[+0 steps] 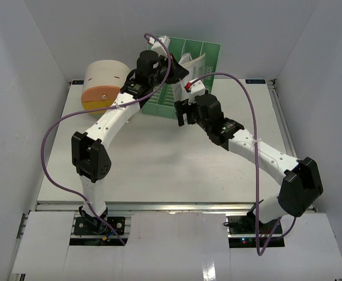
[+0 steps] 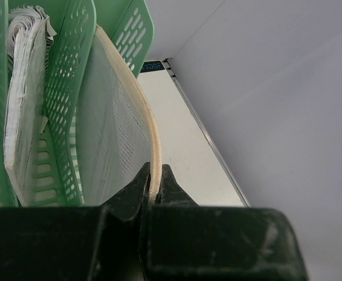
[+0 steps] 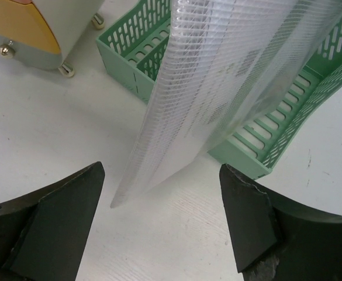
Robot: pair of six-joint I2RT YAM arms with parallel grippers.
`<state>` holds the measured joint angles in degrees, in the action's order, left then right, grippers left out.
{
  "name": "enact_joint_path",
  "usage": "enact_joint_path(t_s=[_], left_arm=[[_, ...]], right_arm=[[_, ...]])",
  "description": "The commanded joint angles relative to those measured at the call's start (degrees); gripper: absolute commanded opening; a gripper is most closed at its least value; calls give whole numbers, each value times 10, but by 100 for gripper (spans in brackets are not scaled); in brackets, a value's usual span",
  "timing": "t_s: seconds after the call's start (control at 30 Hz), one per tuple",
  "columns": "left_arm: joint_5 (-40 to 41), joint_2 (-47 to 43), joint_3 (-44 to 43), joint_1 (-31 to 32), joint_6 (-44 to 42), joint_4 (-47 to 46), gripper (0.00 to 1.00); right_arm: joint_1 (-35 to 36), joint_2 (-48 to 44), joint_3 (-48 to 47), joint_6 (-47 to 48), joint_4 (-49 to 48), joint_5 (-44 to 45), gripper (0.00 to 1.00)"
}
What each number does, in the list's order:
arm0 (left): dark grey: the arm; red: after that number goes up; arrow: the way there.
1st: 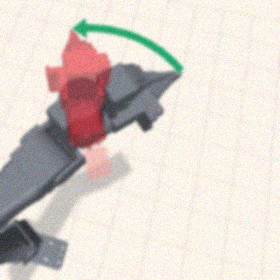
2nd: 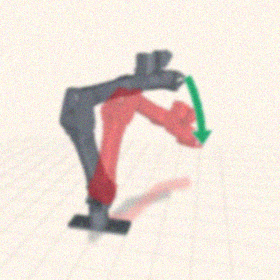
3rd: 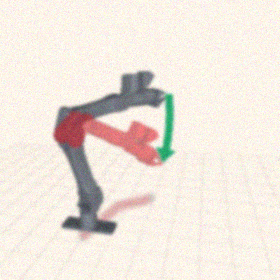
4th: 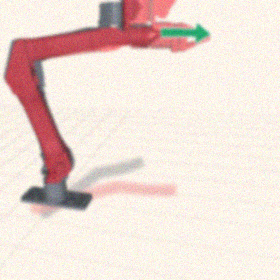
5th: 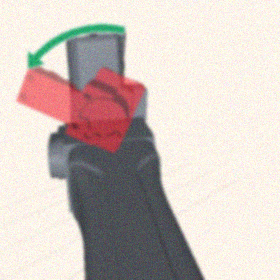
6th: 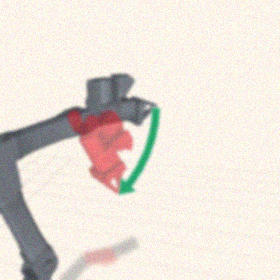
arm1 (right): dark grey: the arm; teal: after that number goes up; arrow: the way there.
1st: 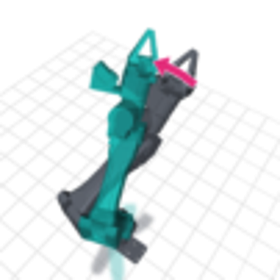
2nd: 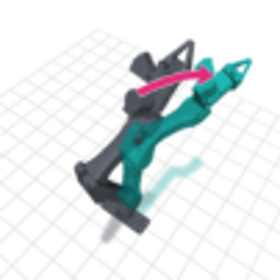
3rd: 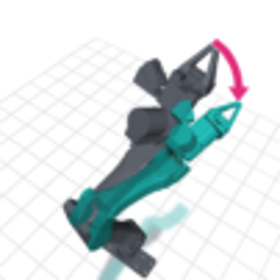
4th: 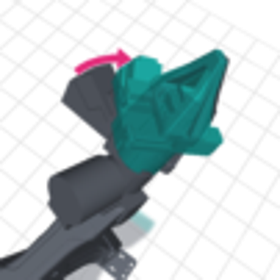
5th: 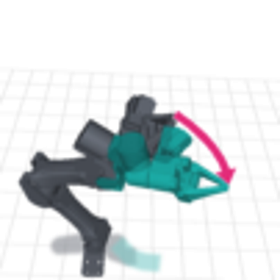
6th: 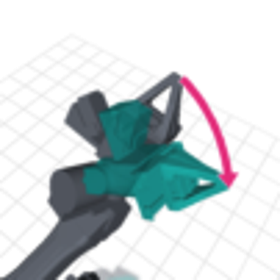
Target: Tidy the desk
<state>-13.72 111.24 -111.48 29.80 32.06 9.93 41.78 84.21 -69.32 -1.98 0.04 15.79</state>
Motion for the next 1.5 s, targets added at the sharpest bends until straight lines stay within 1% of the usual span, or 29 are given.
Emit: enact_joint_path(t_s=[0.0,0.07,0.27,0.33,0.4,0.5,0.6,0.67,0.7,0.73,0.8,0.83,0.9,1.03,1.17,1.3,1.47], left_arm=[[-15,-22,-18,2,13,-27,0],[-17,-25,-12,2,16,-30,0],[-13,-36,-8,3,11,-31,0],[-12,-37,-8,2,12,-30,0],[-13,-38,-8,2,14,-33,0],[-16,-38,-10,3,18,-35,0],[-18,-34,-19,2,20,-35,3],[-20,-31,-25,2,23,-35,24],[-20,-30,-29,3,24,-35,40],[-21,-31,-32,2,25,-34,59],[-19,-35,-38,2,24,-33,81],[-16,-38,-41,2,21,-31,90],[-8,-45,-48,1,7,-27,98],[14,-73,-56,-9,-23,-11,98],[40,-135,-8,-23,-51,-18,98],[68,-245,118,-26,-92,-26,98],[102,-426,362,-26,-105,-66,98]], right_arm=[[-1,3,-14,-40,-15,25,78],[-7,14,-23,-53,-13,12,60],[-56,27,-42,-109,9,-71,16],[-70,29,-46,-120,17,-91,10],[-82,27,-52,-131,22,-111,8],[-95,19,-62,-133,24,-132,8],[-100,13,-73,-135,25,-143,8],[-102,10,-78,-136,26,-151,8],[-102,9,-81,-137,26,-153,8],[-102,9,-85,-139,26,-153,8],[-105,7,-93,-143,27,-154,8],[-108,7,-97,-144,28,-159,8],[-114,8,-106,-145,28,-175,8],[-139,14,-138,-152,29,-183,8],[-166,39,-196,-156,31,-186,8],[-204,68,-262,-158,34,-187,8],[-227,116,-315,-152,33,-185,8]])
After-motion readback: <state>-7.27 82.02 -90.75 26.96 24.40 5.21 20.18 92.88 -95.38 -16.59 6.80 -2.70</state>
